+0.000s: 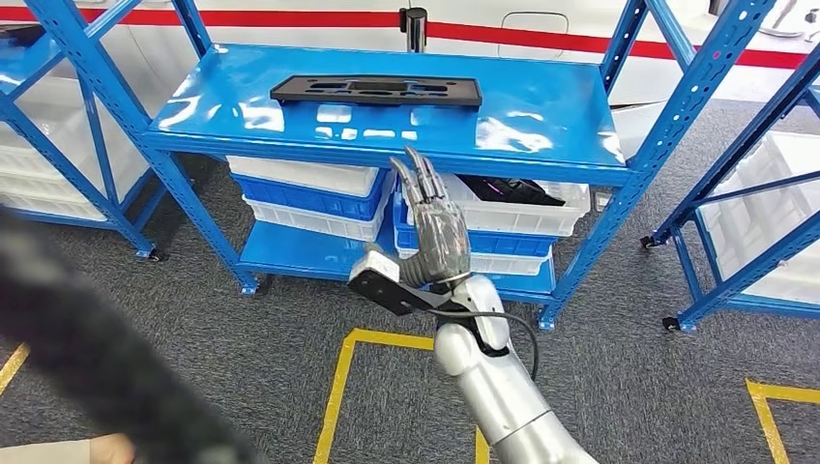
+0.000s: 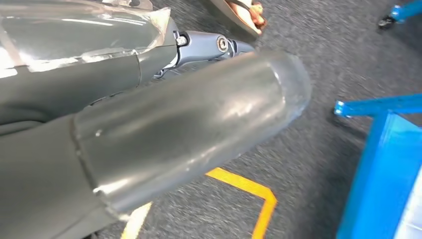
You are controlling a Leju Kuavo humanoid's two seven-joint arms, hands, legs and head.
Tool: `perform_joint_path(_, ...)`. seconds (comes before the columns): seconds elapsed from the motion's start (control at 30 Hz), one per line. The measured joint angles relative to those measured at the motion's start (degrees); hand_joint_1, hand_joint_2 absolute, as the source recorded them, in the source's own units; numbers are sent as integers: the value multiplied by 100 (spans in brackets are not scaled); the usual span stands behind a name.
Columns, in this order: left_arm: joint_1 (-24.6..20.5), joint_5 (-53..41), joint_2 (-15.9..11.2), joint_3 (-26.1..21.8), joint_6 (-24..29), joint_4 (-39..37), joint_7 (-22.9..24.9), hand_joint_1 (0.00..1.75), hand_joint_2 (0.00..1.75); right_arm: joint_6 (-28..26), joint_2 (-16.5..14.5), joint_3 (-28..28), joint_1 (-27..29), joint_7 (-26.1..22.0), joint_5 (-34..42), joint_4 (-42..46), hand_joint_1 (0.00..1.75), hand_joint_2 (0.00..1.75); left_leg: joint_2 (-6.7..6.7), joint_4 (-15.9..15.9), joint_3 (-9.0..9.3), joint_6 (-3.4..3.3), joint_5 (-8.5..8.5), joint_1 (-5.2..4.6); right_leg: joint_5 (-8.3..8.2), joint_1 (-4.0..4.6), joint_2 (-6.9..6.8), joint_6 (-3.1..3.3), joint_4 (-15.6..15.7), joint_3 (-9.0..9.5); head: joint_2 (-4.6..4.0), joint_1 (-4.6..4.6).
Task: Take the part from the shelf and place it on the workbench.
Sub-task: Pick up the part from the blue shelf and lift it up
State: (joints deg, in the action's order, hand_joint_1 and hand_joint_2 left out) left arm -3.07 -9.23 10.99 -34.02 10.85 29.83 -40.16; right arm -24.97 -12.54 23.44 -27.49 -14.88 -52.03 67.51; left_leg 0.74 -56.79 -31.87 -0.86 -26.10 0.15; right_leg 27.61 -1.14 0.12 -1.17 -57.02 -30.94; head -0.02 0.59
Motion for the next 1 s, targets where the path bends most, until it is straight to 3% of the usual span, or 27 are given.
perform_joint_path(0.17,-9,-36,25,81,-33,119,0,0,0,167,-73,86,-233,117,-86,72,0,175,-1,0,-4,0,0,-1,0,-1,0,0,0,-1,0,0)
perform_joint_path(0.27,-27,-69,27,150,-72,153,0,0,0,617,-85,121,-454,420,-304,27,0,175,-1,0,-9,0,0,-2,0,-2,0,-1,0,-5,0,0)
perform_joint_path(0.43,-193,-156,9,237,-144,115,1,0,0,1473,-202,86,-1451,961,-185,-395,0,175,-2,-2,-9,1,7,-1,-5,-2,-1,-5,0,-7,0,1)
perform_joint_path(0.6,-327,-294,-20,245,-290,21,1,0,0,1777,-176,-116,-2189,1195,36,-884,0,175,-4,-4,-9,1,10,-1,-5,-2,-2,-6,-1,-6,0,0)
perform_joint_path(1.0,-396,-372,-87,236,-530,-150,0,0,0,1933,141,-443,-2380,987,673,-1212,0,175,-12,-32,-34,-3,5,0,-8,-23,-1,-11,1,-9,0,2)
